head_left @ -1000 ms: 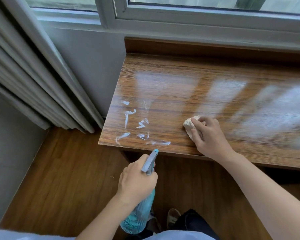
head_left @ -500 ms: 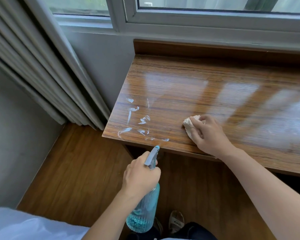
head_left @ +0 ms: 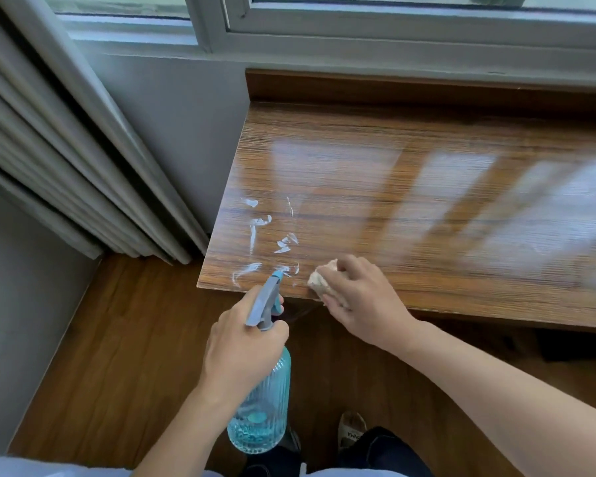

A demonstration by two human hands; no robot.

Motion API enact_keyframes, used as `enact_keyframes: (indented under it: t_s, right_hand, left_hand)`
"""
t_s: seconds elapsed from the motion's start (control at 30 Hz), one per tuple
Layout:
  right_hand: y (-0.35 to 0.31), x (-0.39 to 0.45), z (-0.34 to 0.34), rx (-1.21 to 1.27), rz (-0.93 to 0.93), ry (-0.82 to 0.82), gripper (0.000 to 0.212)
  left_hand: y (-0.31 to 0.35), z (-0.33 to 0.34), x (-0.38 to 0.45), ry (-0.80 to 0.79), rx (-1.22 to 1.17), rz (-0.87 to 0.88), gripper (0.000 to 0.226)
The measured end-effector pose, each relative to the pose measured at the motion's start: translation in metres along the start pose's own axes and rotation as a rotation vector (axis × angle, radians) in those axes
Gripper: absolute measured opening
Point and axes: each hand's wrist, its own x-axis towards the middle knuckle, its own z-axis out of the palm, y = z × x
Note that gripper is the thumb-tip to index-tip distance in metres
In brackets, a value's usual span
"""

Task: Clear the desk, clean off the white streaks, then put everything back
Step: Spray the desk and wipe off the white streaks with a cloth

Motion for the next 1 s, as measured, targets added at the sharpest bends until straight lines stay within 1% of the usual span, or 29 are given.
enact_keyframes:
  t_s: [0.03, 0.07, 0.1, 0.2, 0.23, 0.27, 0.3, 0.37, 0.43, 0.47, 0.5, 0.6, 0.63, 0.67, 0.77, 0.8, 0.83, 0.87, 1.0]
  right_hand:
    - [0.001, -0.002, 0.0, 0.009, -0.039, -0.026, 0.034]
    - [0.005, 0.001, -0.002, 0.017, -0.041, -0.034, 0.033]
    - [0.012, 0.007, -0.004, 0.024, 0.004, -0.021, 0.032]
    - [0.024, 0.03, -0.008, -0.019, 0.301, 0.106, 0.028]
    - [0.018, 0.034, -0.006, -0.042, 0.376, 0.139, 0.027]
    - [0.008, 0.035, -0.001, -0.058, 0.397, 0.148, 0.027]
    - [-0.006, 0.032, 0.006, -0.049, 0.352, 0.141, 0.028]
    - [-0.03, 0.021, 0.017, -0.003, 0.152, 0.066, 0.033]
    - [-0.03, 0.019, 0.018, -0.004, 0.002, -0.018, 0.037]
    - [-0.023, 0.025, 0.015, -0.027, -0.018, -0.026, 0.037]
    - [-0.014, 0.033, 0.012, -0.05, 0.008, -0.013, 0.035]
    - [-0.002, 0.057, 0.008, -0.105, 0.273, 0.096, 0.031]
    - [-0.006, 0.059, 0.011, -0.102, 0.318, 0.122, 0.03]
    - [-0.013, 0.056, 0.015, -0.089, 0.301, 0.12, 0.03]
    - [-0.026, 0.034, 0.017, -0.008, 0.042, -0.001, 0.033]
    - [-0.022, 0.033, 0.013, -0.008, -0.011, -0.031, 0.032]
    - [-0.013, 0.037, 0.011, -0.023, -0.017, -0.035, 0.032]
    - [-0.004, 0.047, 0.01, -0.036, 0.028, -0.014, 0.032]
    - [0.022, 0.098, 0.011, -0.078, 0.321, 0.11, 0.026]
  left_hand:
    - [-0.001, -0.005, 0.003, -0.001, -0.003, 0.009, 0.024]
    - [-0.002, -0.009, 0.006, 0.0, -0.007, 0.019, 0.025]
    - [-0.003, -0.013, 0.009, 0.002, -0.012, 0.025, 0.026]
    - [-0.007, -0.021, 0.017, -0.001, -0.016, 0.028, 0.028]
    - [-0.008, -0.023, 0.019, -0.002, -0.013, 0.033, 0.027]
    - [-0.009, -0.025, 0.021, -0.003, -0.012, 0.036, 0.027]
    - [-0.009, -0.026, 0.023, -0.002, -0.013, 0.037, 0.026]
    - [-0.009, -0.028, 0.026, 0.006, -0.02, 0.037, 0.028]
    - [-0.008, -0.03, 0.028, 0.007, -0.034, 0.041, 0.028]
    - [-0.008, -0.031, 0.028, 0.006, -0.047, 0.044, 0.028]
    - [-0.007, -0.032, 0.028, 0.004, -0.058, 0.052, 0.027]
    - [-0.005, -0.033, 0.03, 0.003, -0.061, 0.066, 0.026]
    - [-0.004, -0.033, 0.03, 0.01, -0.061, 0.067, 0.028]
    - [-0.004, -0.033, 0.03, 0.013, -0.062, 0.066, 0.029]
    - [-0.005, -0.035, 0.031, 0.016, -0.078, 0.054, 0.028]
    - [-0.006, -0.035, 0.032, 0.012, -0.083, 0.049, 0.029]
    - [-0.008, -0.036, 0.032, 0.005, -0.085, 0.047, 0.029]
    - [-0.009, -0.036, 0.033, -0.005, -0.078, 0.047, 0.028]
    - [-0.008, -0.037, 0.034, -0.013, -0.034, 0.022, 0.023]
